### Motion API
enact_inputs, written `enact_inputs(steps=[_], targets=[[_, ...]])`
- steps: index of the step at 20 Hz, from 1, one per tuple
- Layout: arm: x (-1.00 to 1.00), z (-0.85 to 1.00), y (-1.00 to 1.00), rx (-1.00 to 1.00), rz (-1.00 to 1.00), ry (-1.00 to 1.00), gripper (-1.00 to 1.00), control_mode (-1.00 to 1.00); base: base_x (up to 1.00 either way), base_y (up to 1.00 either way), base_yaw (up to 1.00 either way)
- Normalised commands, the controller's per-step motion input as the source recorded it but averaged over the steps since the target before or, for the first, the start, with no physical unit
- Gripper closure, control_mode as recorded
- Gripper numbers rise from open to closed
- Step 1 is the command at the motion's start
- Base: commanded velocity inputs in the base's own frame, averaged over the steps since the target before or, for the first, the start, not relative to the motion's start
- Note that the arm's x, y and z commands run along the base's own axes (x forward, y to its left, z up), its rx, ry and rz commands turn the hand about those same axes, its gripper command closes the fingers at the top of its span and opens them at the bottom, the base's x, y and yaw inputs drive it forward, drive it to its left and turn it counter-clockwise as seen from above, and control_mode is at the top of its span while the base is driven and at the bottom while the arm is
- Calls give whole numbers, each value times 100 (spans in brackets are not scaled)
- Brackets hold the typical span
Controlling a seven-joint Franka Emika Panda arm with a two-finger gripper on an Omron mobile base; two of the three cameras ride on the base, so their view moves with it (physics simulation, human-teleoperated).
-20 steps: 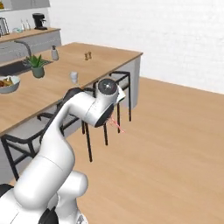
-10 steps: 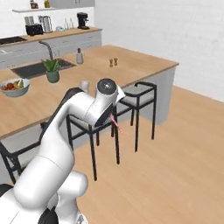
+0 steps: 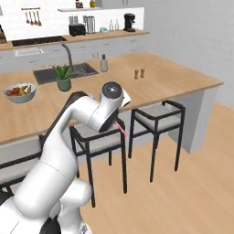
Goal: Take a straw from the drawer in front and place it inside the glass cup on the dining counter.
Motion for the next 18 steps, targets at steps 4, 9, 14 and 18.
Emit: enact_inputs(steps=[4,9,14,18], targets=[[0,0,0,0,0,0,100,100,49,-70,50],[0,0,0,0,0,0,100,100,32,-69,53],[0,0,0,0,0,0,100,100,26,-52,62],[0,0,0,0,0,0,100,100,32,-57,60]])
